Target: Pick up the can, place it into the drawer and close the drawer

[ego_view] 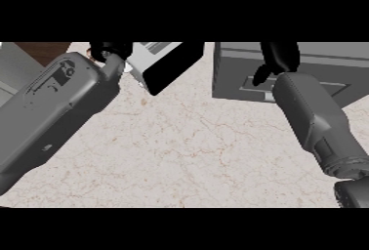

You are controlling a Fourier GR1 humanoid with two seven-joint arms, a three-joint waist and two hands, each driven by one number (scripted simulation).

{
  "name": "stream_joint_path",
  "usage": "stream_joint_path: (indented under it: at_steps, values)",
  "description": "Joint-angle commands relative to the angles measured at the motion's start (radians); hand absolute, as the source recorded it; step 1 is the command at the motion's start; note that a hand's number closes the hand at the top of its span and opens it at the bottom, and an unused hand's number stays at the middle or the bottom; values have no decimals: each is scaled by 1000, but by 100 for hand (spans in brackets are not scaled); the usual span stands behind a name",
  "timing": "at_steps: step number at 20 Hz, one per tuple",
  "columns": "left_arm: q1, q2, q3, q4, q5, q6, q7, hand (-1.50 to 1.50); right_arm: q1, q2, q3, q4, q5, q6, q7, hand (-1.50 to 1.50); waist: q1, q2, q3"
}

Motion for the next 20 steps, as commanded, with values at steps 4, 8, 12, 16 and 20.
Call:
stream_joint_path:
  at_steps: [4,8,12,16,20]
  values:
    - [-3,-21,-19,-29,-23,42,31,-150,-134,-34,-32,33,-17,42,23,-150,12,1,-3]
    - [11,6,-6,-50,-23,6,23,-150,-142,-10,-137,37,-151,133,-161,-150,20,1,0]
    - [24,35,-1,-61,-23,-10,31,-150,-132,30,-288,39,-311,187,-215,-150,22,-2,2]
    - [36,22,5,-79,-24,3,28,-150,-137,45,-389,40,-417,246,-275,-150,13,-2,1]
    - [58,30,3,-103,-32,6,36,-150,-135,12,-413,49,-435,275,-314,-150,11,1,-2]
